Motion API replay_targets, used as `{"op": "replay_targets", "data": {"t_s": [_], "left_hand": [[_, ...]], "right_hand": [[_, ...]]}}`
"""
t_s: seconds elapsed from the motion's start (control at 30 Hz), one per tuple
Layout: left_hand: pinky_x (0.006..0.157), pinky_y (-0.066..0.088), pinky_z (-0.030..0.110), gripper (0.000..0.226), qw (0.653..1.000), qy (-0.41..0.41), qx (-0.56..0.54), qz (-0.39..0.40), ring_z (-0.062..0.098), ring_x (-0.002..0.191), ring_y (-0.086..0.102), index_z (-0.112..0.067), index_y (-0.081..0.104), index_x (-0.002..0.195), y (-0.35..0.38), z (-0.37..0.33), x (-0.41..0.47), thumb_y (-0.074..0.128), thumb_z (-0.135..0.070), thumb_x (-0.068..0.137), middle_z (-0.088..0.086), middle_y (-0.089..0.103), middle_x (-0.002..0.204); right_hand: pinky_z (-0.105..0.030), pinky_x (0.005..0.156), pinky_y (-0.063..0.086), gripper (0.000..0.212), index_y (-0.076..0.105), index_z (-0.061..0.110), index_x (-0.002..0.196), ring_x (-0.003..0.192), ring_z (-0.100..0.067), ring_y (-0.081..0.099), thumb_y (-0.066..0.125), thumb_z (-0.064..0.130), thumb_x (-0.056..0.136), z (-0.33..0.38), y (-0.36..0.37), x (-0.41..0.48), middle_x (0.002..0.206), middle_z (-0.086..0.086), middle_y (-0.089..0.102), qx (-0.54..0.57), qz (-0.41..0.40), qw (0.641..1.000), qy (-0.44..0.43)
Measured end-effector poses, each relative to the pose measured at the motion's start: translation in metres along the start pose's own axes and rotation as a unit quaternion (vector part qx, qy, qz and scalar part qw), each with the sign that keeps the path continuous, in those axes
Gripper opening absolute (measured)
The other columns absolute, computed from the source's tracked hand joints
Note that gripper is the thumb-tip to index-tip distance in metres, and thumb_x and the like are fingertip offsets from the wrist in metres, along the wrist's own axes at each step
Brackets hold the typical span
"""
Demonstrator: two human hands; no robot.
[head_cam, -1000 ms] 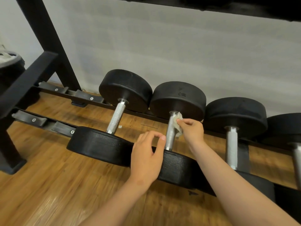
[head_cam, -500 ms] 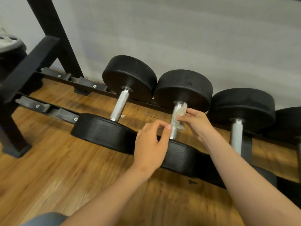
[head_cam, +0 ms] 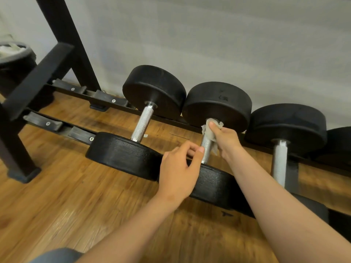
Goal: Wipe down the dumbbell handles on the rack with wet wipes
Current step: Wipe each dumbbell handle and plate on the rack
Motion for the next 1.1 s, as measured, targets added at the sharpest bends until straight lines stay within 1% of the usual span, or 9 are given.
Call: {"op": "replay_targets", "data": {"t_s": [0.13,0.33,0.43,0.57,0.63,0.73,0.83,0.93,1.1], "left_hand": [[0.088,0.049,0.041,0.041,1.000,0.000,0.001,-0.001,-0.001,0.080,0.061,-0.035,0.059,0.088,-0.001,0.000,0.000,0.032,-0.065,0.086,-0.018,0.066,0.078],[0.089,0.048,0.041,0.039,1.000,0.001,0.001,0.001,-0.001,0.082,0.061,-0.036,0.059,0.088,0.000,0.001,0.000,0.032,-0.065,0.087,-0.017,0.066,0.077],[0.088,0.049,0.040,0.038,1.000,0.002,-0.004,0.000,-0.001,0.082,0.062,-0.036,0.059,0.087,0.000,0.001,0.000,0.033,-0.065,0.087,-0.018,0.066,0.078],[0.086,0.050,0.041,0.039,1.000,-0.001,-0.003,0.000,0.000,0.079,0.062,-0.036,0.059,0.087,0.001,0.001,0.000,0.033,-0.066,0.087,-0.017,0.066,0.077],[0.086,0.050,0.041,0.038,1.000,-0.005,-0.002,0.004,0.000,0.080,0.062,-0.038,0.058,0.087,0.001,0.002,-0.001,0.033,-0.066,0.087,-0.018,0.066,0.077],[0.084,0.050,0.041,0.039,1.000,-0.007,0.000,0.006,0.001,0.076,0.061,-0.037,0.058,0.087,0.000,0.001,0.000,0.033,-0.066,0.086,-0.019,0.065,0.077],[0.082,0.051,0.041,0.040,1.000,-0.005,0.010,0.006,0.001,0.073,0.060,-0.036,0.059,0.088,0.000,0.000,0.000,0.032,-0.066,0.087,-0.019,0.065,0.077],[0.086,0.050,0.040,0.038,1.000,-0.005,0.012,0.009,0.000,0.077,0.061,-0.037,0.058,0.088,0.001,0.002,0.001,0.033,-0.065,0.088,-0.018,0.065,0.077],[0.089,0.048,0.037,0.031,1.000,-0.008,0.012,0.006,0.000,0.086,0.059,-0.038,0.058,0.088,-0.001,0.002,0.000,0.037,-0.060,0.089,-0.018,0.064,0.082]], "right_hand": [[-0.042,0.092,0.054,0.019,0.069,0.009,0.093,0.093,-0.026,0.067,0.062,0.027,0.095,-0.007,-0.011,0.004,0.096,-0.011,0.070,-0.010,-0.069,0.997,-0.017],[-0.028,0.077,0.052,0.018,0.066,0.012,0.087,0.088,-0.017,0.065,0.068,0.029,0.090,0.002,-0.001,0.001,0.094,-0.006,0.069,-0.037,-0.013,0.999,-0.024],[-0.035,0.084,0.052,0.020,0.064,0.013,0.084,0.093,-0.024,0.066,0.061,0.029,0.095,-0.007,-0.011,0.005,0.095,-0.010,0.069,-0.051,-0.065,0.996,-0.026],[-0.039,0.094,0.053,0.028,0.065,0.011,0.094,0.097,-0.022,0.067,0.066,0.039,0.090,0.000,-0.010,0.009,0.101,-0.008,0.071,-0.072,0.017,0.997,-0.001],[-0.041,0.097,0.052,0.028,0.063,0.012,0.093,0.101,-0.022,0.066,0.066,0.040,0.090,0.003,-0.006,0.009,0.103,-0.007,0.069,-0.072,0.012,0.997,-0.009],[-0.040,0.095,0.052,0.021,0.063,0.017,0.086,0.098,-0.022,0.066,0.056,0.032,0.098,-0.010,-0.011,0.001,0.098,-0.007,0.069,-0.062,-0.018,0.998,-0.019],[-0.031,0.077,0.056,0.024,0.064,0.016,0.088,0.090,-0.019,0.068,0.048,0.030,0.102,-0.015,-0.017,-0.006,0.094,-0.008,0.070,-0.080,0.030,0.996,0.000],[-0.024,0.072,0.054,0.020,0.062,0.017,0.090,0.091,-0.016,0.068,0.053,0.033,0.099,-0.004,-0.015,-0.002,0.096,-0.005,0.070,-0.091,0.082,0.992,-0.007],[-0.020,0.069,0.051,0.018,0.065,0.017,0.086,0.090,-0.012,0.067,0.062,0.033,0.093,-0.004,-0.014,-0.004,0.097,-0.004,0.071,-0.126,0.080,0.988,-0.041]]}}
Point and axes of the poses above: each hand's wrist, its own x-axis towards the middle knuckle, its own y-axis out of the palm, z = x × y, the point moved 3 cm from there along x, towards the middle knuckle
